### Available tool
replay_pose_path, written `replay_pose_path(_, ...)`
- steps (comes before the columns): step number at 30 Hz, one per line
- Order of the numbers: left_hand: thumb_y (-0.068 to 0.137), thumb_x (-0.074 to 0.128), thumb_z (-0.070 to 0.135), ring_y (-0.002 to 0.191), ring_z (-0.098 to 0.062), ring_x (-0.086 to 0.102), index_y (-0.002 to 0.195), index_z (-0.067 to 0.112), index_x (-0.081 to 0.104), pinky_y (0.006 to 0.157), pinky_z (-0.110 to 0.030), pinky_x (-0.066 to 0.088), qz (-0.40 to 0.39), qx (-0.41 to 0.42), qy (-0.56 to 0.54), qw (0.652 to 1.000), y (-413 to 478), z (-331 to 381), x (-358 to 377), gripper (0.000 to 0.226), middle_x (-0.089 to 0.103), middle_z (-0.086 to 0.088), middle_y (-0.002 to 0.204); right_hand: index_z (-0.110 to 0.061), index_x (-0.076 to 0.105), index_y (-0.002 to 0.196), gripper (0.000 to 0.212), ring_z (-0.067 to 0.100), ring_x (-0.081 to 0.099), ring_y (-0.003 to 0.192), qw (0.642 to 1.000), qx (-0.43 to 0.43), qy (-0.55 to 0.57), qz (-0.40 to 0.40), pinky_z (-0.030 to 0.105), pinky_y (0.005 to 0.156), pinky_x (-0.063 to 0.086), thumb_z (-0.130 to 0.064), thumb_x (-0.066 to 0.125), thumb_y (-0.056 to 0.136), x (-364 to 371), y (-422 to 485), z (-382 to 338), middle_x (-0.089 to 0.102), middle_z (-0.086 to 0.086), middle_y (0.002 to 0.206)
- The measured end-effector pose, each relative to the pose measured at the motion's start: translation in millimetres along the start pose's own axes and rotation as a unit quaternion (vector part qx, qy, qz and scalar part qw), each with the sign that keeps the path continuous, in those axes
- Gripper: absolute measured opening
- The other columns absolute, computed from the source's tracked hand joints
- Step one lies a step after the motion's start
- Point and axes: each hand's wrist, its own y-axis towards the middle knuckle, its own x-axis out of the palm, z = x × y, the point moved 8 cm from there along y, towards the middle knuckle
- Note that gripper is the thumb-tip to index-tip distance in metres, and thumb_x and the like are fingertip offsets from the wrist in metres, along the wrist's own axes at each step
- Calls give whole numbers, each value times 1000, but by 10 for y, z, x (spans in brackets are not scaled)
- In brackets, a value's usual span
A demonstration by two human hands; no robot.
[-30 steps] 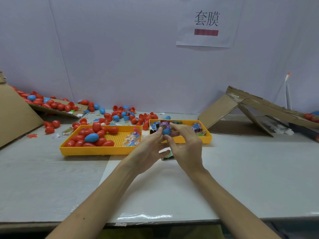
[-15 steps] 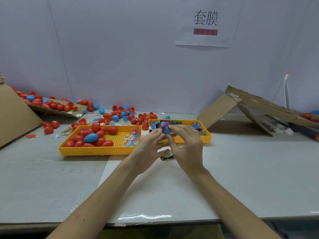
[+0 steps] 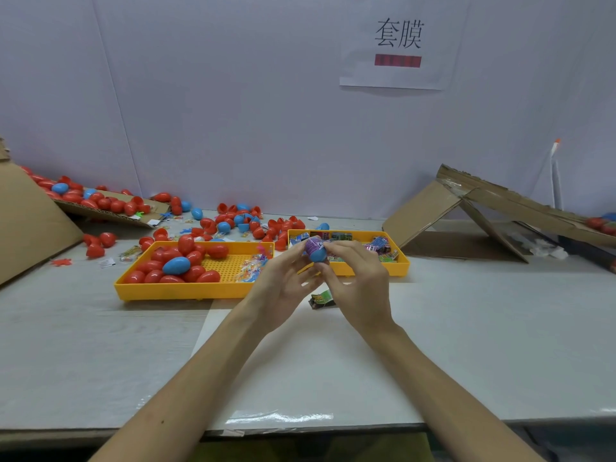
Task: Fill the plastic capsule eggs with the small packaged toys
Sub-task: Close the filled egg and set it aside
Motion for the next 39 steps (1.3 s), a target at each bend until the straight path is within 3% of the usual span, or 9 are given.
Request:
replay_pose_path(4, 87, 69, 28, 108, -18, 70, 126, 10, 65, 92, -31, 58, 2, 13, 21, 1000, 1, 17, -11, 43, 72, -9, 118, -6, 75, 106, 30, 20, 68, 102, 1000, -16, -6, 4, 42, 86, 55, -9, 85, 78, 8, -10, -28, 74, 5, 106)
replay_pose_path(9, 90, 68, 27, 107, -20, 71, 122, 8, 66, 87, -31, 59, 6, 14, 22, 1000, 10, 1, -58, 38, 73, -10, 117, -7, 76, 103, 19, 15, 70, 97, 998, 15, 67, -6, 38, 83, 57, -15, 78, 87, 10, 16, 13, 75, 2, 101)
replay_pose_path(16, 91, 67, 28, 117, -27, 67, 129, 9, 64, 103, -42, 53, 18, 32, 76, 996, 37, 17, -77, 43, 70, -13, 124, -6, 77, 97, 9, 14, 71, 88, 999, 25, 46, 3, 36, 77, 59, -7, 75, 88, -19, 22, 56, 76, 2, 93)
replay_pose_path(19, 98, 62, 23, 116, -29, 68, 130, 6, 64, 100, -42, 55, 31, 44, 102, 993, 42, 34, -88, 36, 69, -17, 125, -5, 76, 97, 9, 15, 71, 87, 1000, 2, 26, 8, 39, 76, 59, -7, 74, 88, -36, 18, 28, 76, 3, 93)
replay_pose_path(25, 94, 64, 21, 104, -25, 73, 121, 5, 68, 78, -28, 60, 34, 71, 139, 987, 30, 94, -54, 32, 76, -9, 108, -5, 69, 92, 4, 16, 63, 75, 1000, -16, -19, -9, 43, 67, 56, -4, 71, 89, -6, 14, -15, 69, 4, 85)
replay_pose_path(29, 88, 69, 24, 108, -27, 71, 126, 6, 66, 81, -30, 60, 12, 77, 167, 983, 14, 133, 0, 42, 74, -11, 115, -5, 64, 88, 10, 19, 57, 70, 1000, -16, 0, -11, 41, 66, 53, -12, 59, 93, -16, 32, -27, 62, 4, 82)
replay_pose_path(33, 77, 77, 20, 111, -28, 69, 126, 27, 67, 85, -34, 59, -23, 74, 193, 978, 1, 118, 59, 50, 70, -11, 122, -5, 59, 85, 14, 21, 53, 68, 1000, -8, 14, -3, 39, 63, 51, -16, 54, 93, -35, 42, -12, 57, 4, 79)
replay_pose_path(39, 78, 78, 19, 109, -25, 70, 132, 17, 64, 86, -35, 60, 9, 86, 237, 968, 8, 104, 28, 55, 70, -8, 121, -4, 58, 86, 16, 20, 54, 69, 1000, -10, 16, -14, 34, 62, 50, -18, 53, 93, -4, 28, 13, 57, 6, 80)
